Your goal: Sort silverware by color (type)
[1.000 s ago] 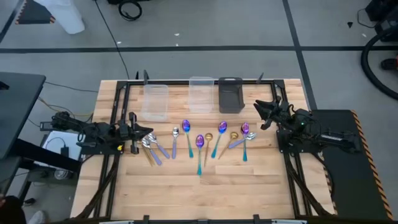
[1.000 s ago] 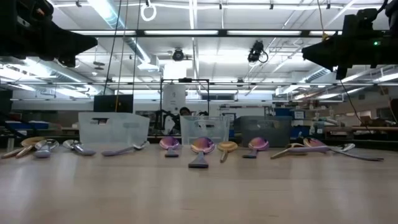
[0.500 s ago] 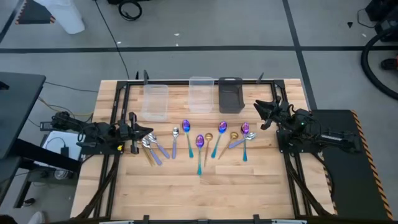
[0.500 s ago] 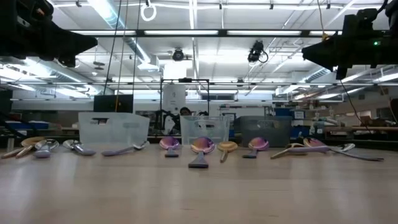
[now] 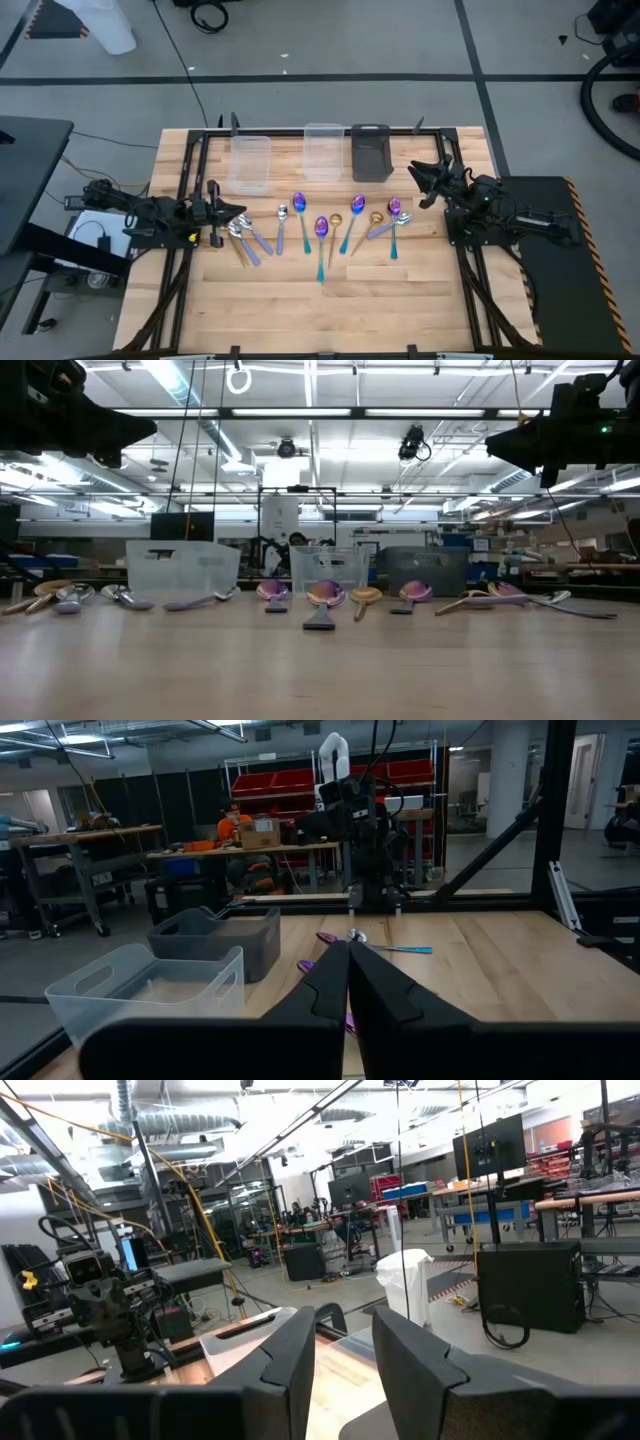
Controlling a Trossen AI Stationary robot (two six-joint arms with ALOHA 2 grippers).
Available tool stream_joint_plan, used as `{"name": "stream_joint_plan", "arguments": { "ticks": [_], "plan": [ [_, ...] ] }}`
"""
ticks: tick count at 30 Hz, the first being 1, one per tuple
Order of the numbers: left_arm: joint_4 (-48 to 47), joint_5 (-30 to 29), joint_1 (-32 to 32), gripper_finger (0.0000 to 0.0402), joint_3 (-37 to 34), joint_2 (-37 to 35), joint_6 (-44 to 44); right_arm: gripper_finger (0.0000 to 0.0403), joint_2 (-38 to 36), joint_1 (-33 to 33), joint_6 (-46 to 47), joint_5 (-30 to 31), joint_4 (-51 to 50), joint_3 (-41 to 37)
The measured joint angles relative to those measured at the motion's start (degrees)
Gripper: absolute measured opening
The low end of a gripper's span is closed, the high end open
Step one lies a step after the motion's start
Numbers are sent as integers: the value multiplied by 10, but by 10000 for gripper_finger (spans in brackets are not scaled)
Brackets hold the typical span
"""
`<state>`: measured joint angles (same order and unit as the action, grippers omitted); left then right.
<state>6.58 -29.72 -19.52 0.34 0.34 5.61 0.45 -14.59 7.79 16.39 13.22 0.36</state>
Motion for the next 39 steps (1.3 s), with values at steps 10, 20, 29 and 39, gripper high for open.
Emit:
{"name": "stream_joint_plan", "arguments": {
  "ticks": [10, 20, 29, 39],
  "plan": [
    [0, 0, 0, 20, 0, 0, 0, 114, 0, 0, 0, 0, 0, 0],
    [0, 0, 0, 20, 0, 0, 0, 114, 0, 0, 0, 0, 0, 0],
    [0, 0, 0, 20, 0, 0, 0, 114, 0, 0, 0, 0, 0, 0],
    [44, 0, 0, 20, 0, 0, -24, 114, 0, 0, 0, 0, 0, 0]
  ]
}}
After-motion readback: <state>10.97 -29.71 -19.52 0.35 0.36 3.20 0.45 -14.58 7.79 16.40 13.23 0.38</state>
